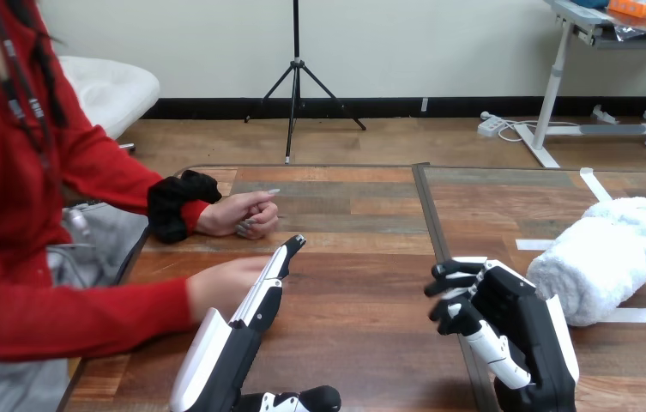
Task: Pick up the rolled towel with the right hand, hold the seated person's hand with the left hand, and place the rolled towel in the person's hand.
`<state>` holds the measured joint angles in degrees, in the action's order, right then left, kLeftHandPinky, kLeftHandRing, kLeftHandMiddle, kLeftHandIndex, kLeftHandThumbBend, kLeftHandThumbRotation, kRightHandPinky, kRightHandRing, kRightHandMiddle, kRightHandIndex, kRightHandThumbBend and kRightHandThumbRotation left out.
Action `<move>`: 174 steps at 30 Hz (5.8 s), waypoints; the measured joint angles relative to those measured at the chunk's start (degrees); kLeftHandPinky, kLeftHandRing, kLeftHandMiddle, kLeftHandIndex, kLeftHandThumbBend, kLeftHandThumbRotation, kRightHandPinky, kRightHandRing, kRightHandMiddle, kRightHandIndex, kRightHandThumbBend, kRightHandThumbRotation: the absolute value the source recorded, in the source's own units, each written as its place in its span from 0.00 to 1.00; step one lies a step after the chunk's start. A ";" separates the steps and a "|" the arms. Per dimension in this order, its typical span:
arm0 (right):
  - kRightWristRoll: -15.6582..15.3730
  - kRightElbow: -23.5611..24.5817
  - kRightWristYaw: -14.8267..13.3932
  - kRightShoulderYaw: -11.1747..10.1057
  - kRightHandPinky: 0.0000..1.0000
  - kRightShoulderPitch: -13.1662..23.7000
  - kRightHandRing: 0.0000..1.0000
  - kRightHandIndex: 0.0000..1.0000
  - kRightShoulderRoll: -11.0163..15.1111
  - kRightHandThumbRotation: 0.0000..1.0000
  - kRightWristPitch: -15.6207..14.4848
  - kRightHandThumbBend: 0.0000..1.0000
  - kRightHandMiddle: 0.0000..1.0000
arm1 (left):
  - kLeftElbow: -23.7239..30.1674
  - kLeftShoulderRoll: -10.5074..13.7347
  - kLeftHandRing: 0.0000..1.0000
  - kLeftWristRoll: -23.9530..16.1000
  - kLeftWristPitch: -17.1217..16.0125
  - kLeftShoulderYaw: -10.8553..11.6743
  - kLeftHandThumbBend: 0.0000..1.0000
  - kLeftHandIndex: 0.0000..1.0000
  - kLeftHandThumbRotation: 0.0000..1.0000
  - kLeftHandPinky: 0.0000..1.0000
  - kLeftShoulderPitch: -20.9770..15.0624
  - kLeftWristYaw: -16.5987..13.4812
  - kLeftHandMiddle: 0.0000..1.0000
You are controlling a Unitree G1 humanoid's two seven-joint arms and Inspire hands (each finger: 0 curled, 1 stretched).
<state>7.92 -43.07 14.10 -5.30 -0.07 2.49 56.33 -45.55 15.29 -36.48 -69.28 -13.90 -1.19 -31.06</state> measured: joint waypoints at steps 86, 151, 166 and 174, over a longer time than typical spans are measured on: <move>-2.03 -2.39 0.03 0.23 0.31 0.54 0.37 0.48 0.26 0.34 6.33 0.84 0.44 | 0.17 0.00 0.95 -0.26 1.11 1.25 1.00 0.98 0.90 0.90 0.09 0.57 0.97; 0.22 -2.39 3.31 0.12 0.31 0.54 0.37 0.47 0.25 0.31 6.33 0.83 0.44 | 0.25 0.02 0.94 -0.05 1.48 1.25 1.00 0.97 0.88 0.87 0.16 0.72 0.97; 0.15 -2.39 2.15 -0.07 0.35 0.55 0.40 0.49 0.26 0.35 6.33 0.84 0.46 | 0.25 0.02 0.95 -0.09 1.52 1.25 1.00 0.97 0.89 0.87 0.16 0.73 0.97; 0.11 -2.39 1.34 -0.48 0.40 0.69 0.44 0.51 0.40 0.39 6.33 0.87 0.50 | 0.25 0.02 0.95 -0.31 1.60 1.25 1.00 0.97 0.89 0.88 0.15 0.62 0.97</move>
<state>8.03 -45.46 15.44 -5.78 0.62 2.89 62.66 -45.31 15.31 -36.79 -67.68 -12.64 -1.03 -30.44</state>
